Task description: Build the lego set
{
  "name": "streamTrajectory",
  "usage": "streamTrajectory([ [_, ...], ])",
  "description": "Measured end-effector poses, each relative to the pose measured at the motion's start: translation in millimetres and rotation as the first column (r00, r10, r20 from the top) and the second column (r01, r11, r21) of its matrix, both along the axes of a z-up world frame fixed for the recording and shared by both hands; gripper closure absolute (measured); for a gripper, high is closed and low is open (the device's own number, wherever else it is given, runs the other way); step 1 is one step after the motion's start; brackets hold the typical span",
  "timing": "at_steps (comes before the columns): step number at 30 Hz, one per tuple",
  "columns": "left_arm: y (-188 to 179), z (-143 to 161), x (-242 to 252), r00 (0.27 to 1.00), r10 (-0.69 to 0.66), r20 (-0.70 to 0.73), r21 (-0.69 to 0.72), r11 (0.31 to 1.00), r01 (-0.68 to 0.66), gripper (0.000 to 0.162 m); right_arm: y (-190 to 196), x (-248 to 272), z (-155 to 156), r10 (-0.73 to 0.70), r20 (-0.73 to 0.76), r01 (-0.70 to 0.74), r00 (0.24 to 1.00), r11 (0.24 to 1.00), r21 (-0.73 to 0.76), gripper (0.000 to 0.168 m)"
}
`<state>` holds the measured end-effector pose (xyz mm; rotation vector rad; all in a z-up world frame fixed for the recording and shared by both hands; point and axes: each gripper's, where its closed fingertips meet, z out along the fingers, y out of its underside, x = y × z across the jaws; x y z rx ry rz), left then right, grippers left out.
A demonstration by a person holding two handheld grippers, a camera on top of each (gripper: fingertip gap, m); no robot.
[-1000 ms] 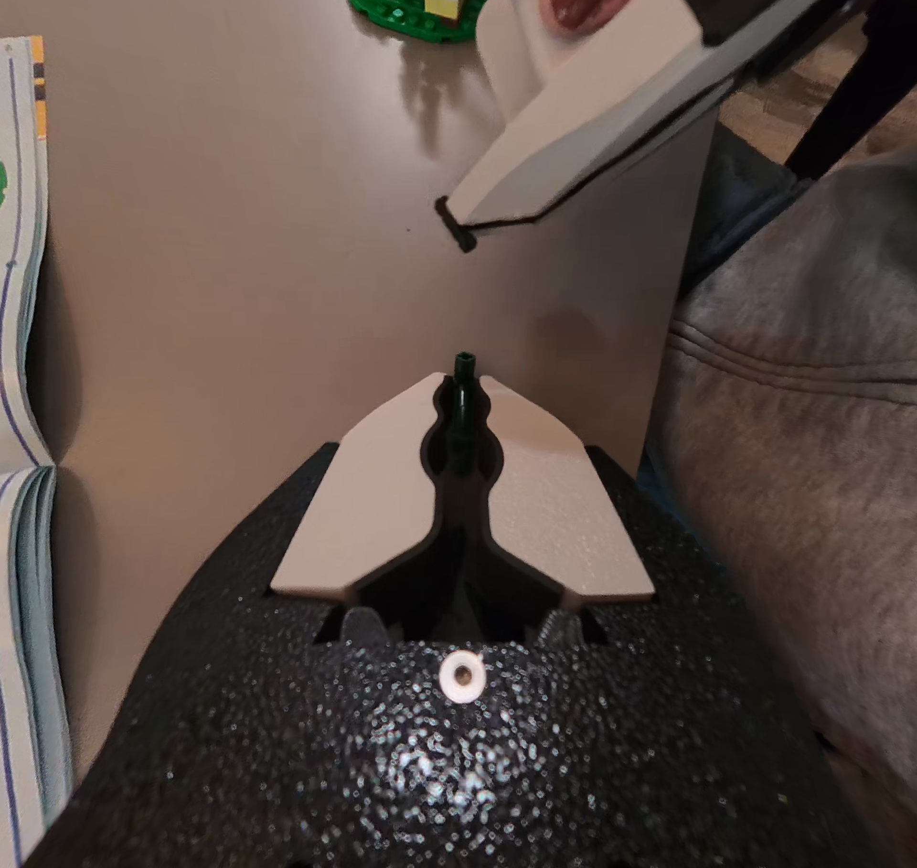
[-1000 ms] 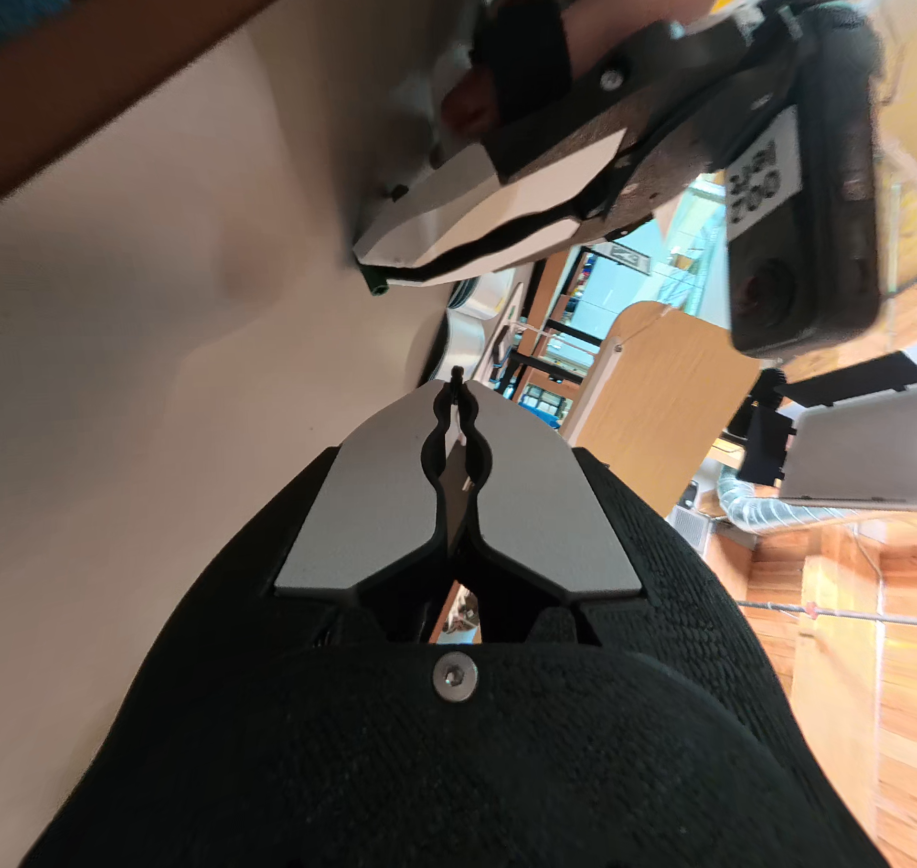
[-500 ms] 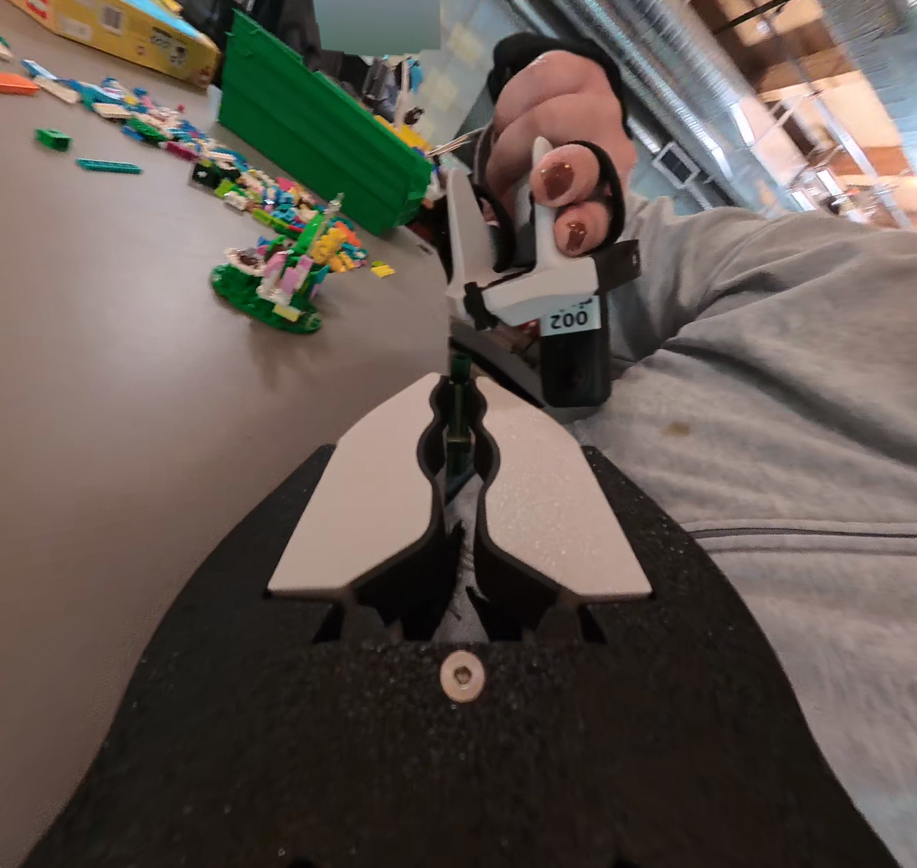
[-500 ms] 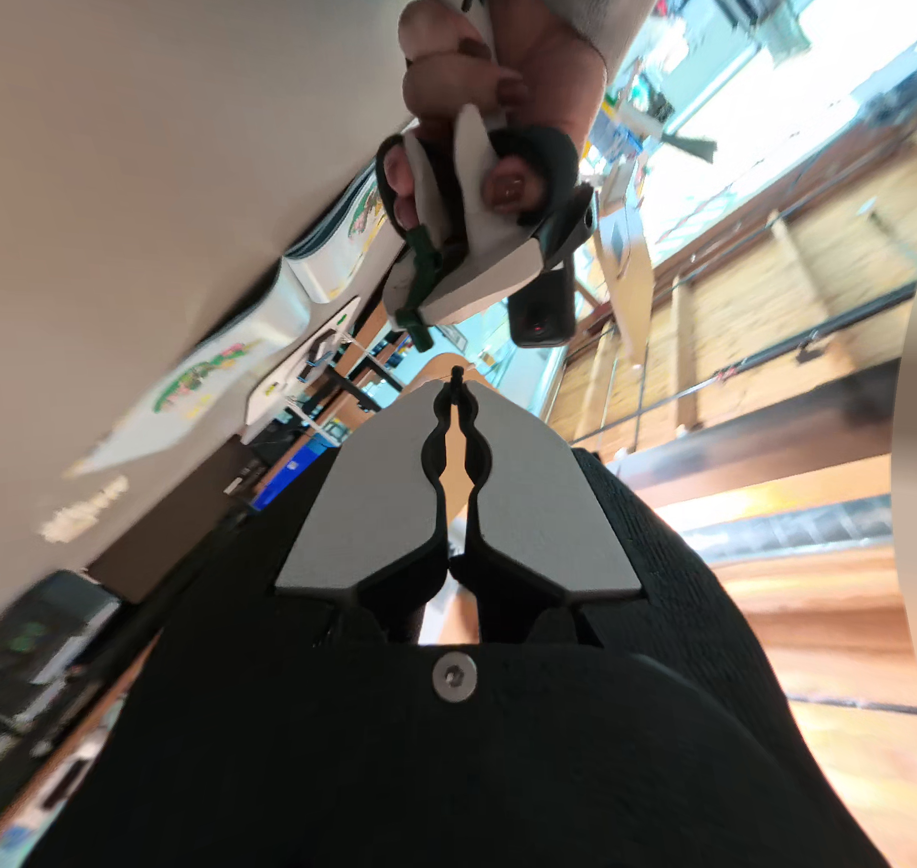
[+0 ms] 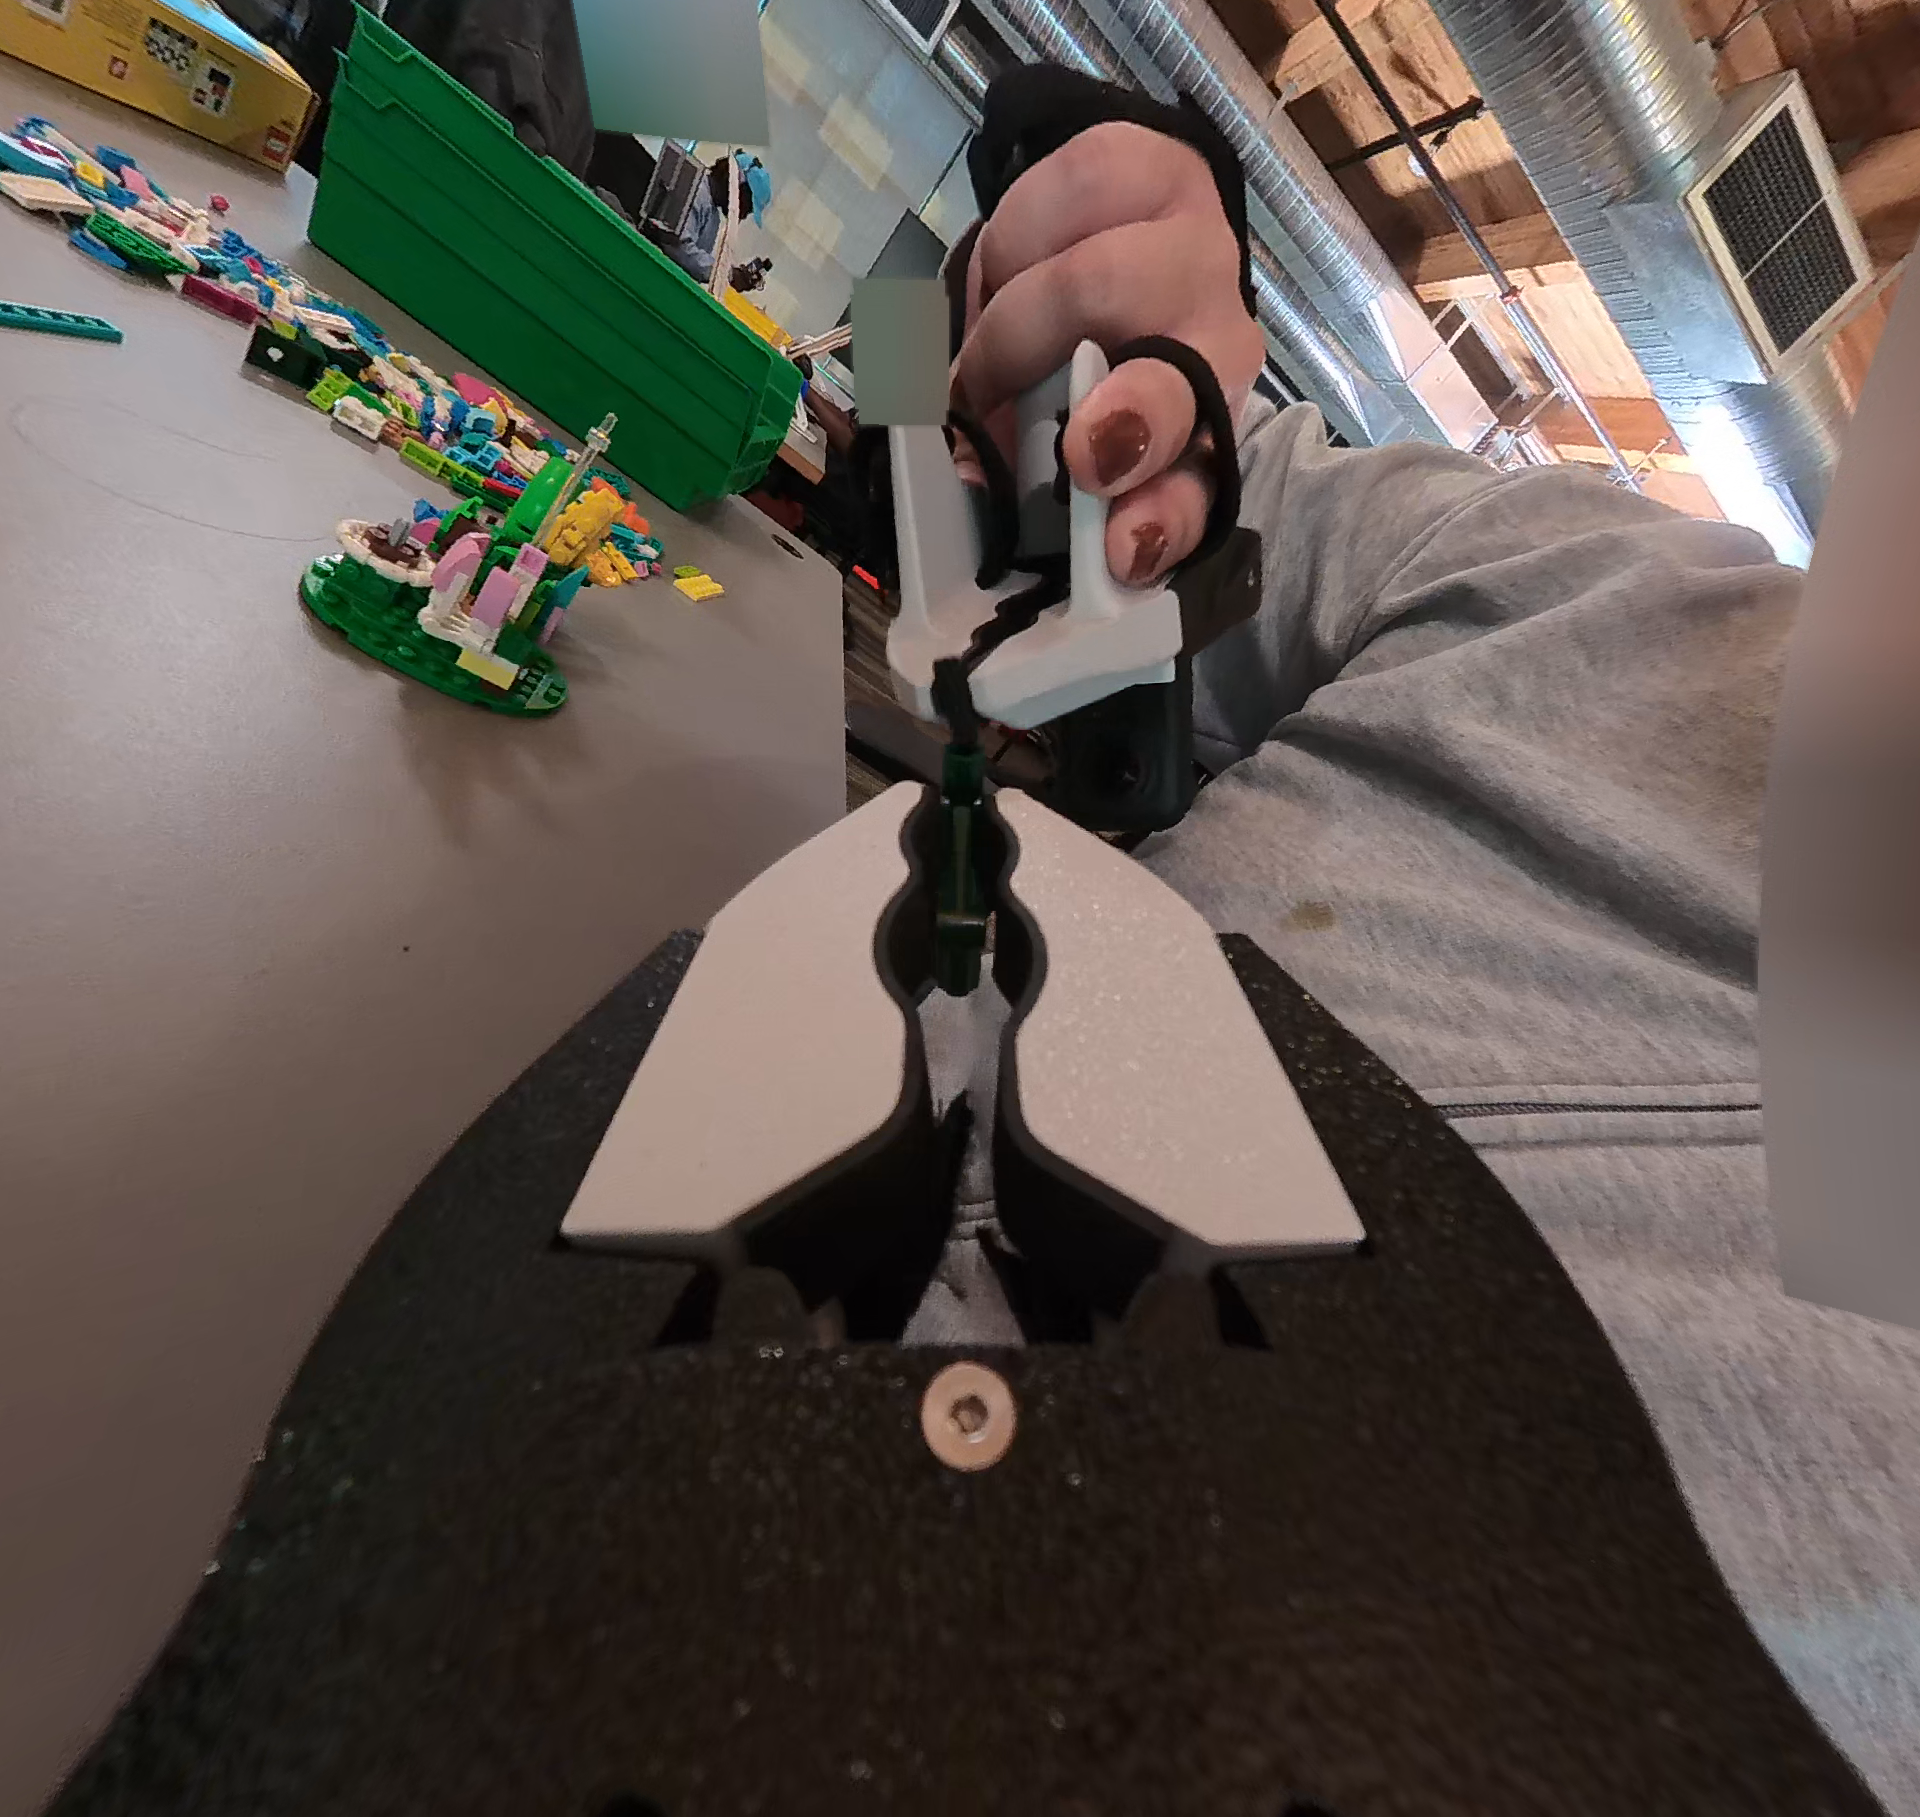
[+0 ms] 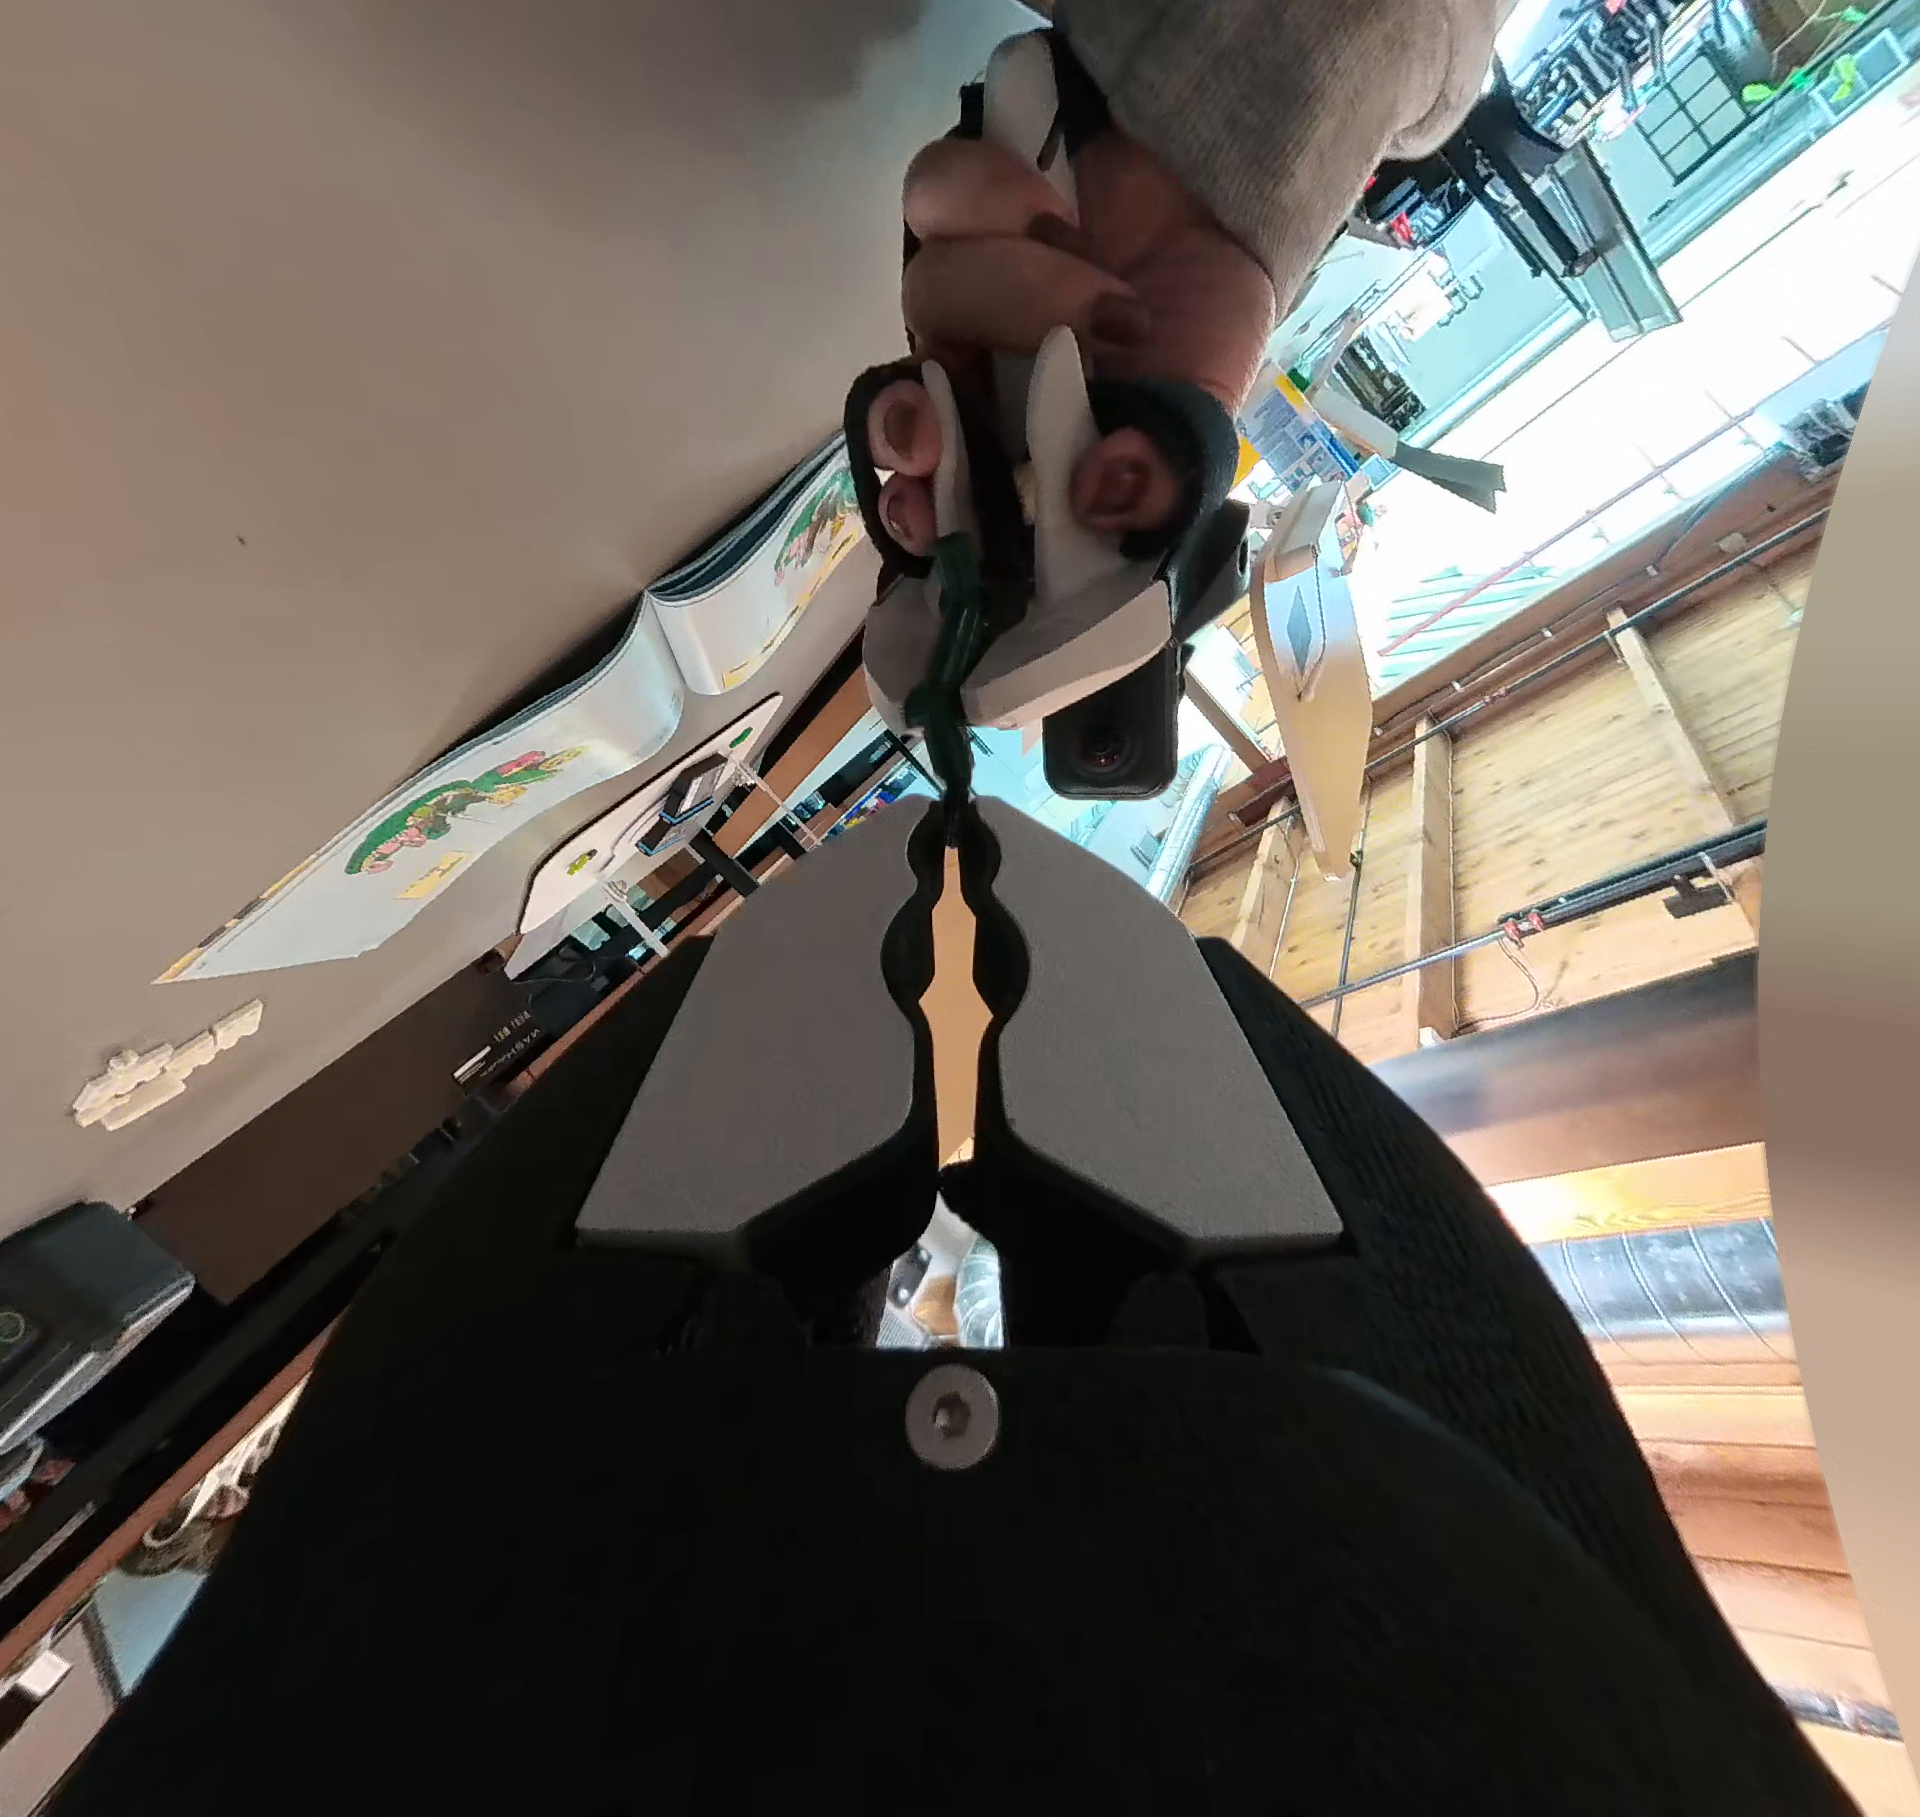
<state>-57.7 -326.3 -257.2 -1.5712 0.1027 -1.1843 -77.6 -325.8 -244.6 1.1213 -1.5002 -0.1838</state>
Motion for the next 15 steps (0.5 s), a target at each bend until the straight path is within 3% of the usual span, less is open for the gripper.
streamTrajectory([
  [7, -0.2, -1.3, 2.7, 1.000, -0.008, -0.021, 0.000, 1.000, 0.008, 0.156, -0.5, 4.2, -1.4, 0.033, -0.007, -0.033, 0.999, 0.999, 0.034, 0.167],
  [15, 3.2, -10.2, 10.8, 0.996, -0.012, -0.090, -0.049, 0.999, 0.008, 0.155, 1.8, 13.3, -9.1, 0.117, 0.009, -0.117, 0.993, 0.974, 0.195, 0.167],
])
